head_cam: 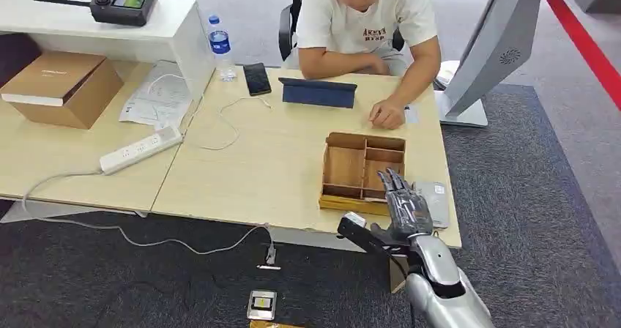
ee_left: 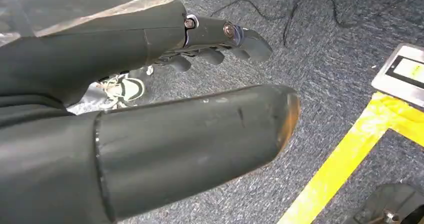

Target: Pass the card to the sensor for recognition and then transmit it.

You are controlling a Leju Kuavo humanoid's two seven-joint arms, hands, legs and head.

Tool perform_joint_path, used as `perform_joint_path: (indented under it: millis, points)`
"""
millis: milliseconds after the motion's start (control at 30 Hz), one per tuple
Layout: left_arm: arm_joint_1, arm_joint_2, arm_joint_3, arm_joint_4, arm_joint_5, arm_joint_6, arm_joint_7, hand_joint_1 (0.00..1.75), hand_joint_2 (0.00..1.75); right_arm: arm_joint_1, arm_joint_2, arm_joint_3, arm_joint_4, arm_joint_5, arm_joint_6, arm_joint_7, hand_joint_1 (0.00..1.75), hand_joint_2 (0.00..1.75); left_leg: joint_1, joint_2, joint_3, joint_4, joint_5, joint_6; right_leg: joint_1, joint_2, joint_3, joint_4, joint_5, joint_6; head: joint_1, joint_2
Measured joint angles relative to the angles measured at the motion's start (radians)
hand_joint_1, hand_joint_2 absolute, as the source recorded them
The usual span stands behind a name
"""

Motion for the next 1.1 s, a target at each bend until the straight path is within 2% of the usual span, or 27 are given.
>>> perform_joint_path:
  millis: [133, 467, 1100]
  points:
    - [0.0, 0.0, 0.0, 0.0, 0.005, 0.0, 0.0, 0.0, 0.0, -0.004, 0.003, 0.002, 0.013, -0.031, -0.007, -0.009, 0.0, 1.75, 0.0, 0.0, 0.0, 0.0, 0.0, 0.0, 0.0, 0.0, 0.0, 0.0, 0.0, 0.0, 0.0, 0.0]
    - [0.001, 0.0, 0.0, 0.0, 0.023, 0.003, 0.006, 0.0, 0.0, -0.038, 0.005, -0.007, 0.108, -0.05, -0.13, -0.048, 0.0, 1.75, 0.0, 0.0, 0.0, 0.0, 0.0, 0.0, 0.0, 0.0, 0.0, 0.0, 0.0, 0.0, 0.0, 0.0]
    - [0.001, -0.003, 0.0, 0.0, 0.042, 0.015, 0.014, 0.0, 0.0, -0.068, 0.032, -0.015, 0.226, -0.068, -0.164, -0.092, 0.0, 1.75, 0.0, 0.0, 0.0, 0.0, 0.0, 0.0, 0.0, 0.0, 0.0, 0.0, 0.0, 0.0, 0.0, 0.0]
